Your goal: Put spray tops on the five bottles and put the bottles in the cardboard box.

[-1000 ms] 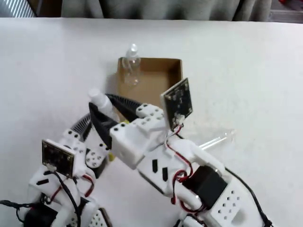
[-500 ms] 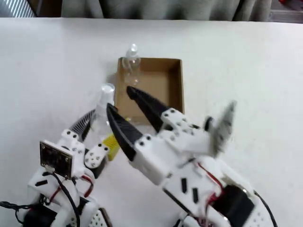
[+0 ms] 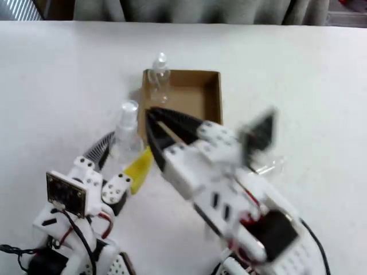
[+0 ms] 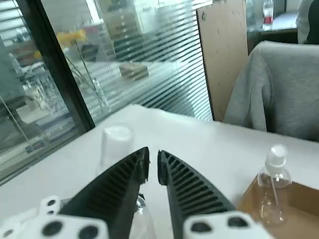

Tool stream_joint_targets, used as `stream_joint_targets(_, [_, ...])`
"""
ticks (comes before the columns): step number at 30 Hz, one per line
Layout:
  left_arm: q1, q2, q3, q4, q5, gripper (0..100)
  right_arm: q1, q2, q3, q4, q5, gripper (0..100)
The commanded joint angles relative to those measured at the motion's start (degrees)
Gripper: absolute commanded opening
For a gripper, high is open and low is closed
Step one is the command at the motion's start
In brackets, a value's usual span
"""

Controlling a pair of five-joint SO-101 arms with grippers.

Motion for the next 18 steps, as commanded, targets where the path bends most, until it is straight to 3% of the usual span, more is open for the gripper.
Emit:
stream_joint_targets(1, [0.84,-0.04,-0.88,-1.93,-0.53,2,-0.04,5.85,-0.88,-4.18,0.09,1.7])
stream_joint_targets(10, [0.66,-0.04,-0.53,-1.93,-0.53,2,-2.95,3.56,-0.53,-2.33,0.35,1.7])
stream_joint_targets(18, [0.22,-0.04,-0.18,-3.69,-0.53,2,8.22,-1.27,4.22,9.54,3.34,1.7])
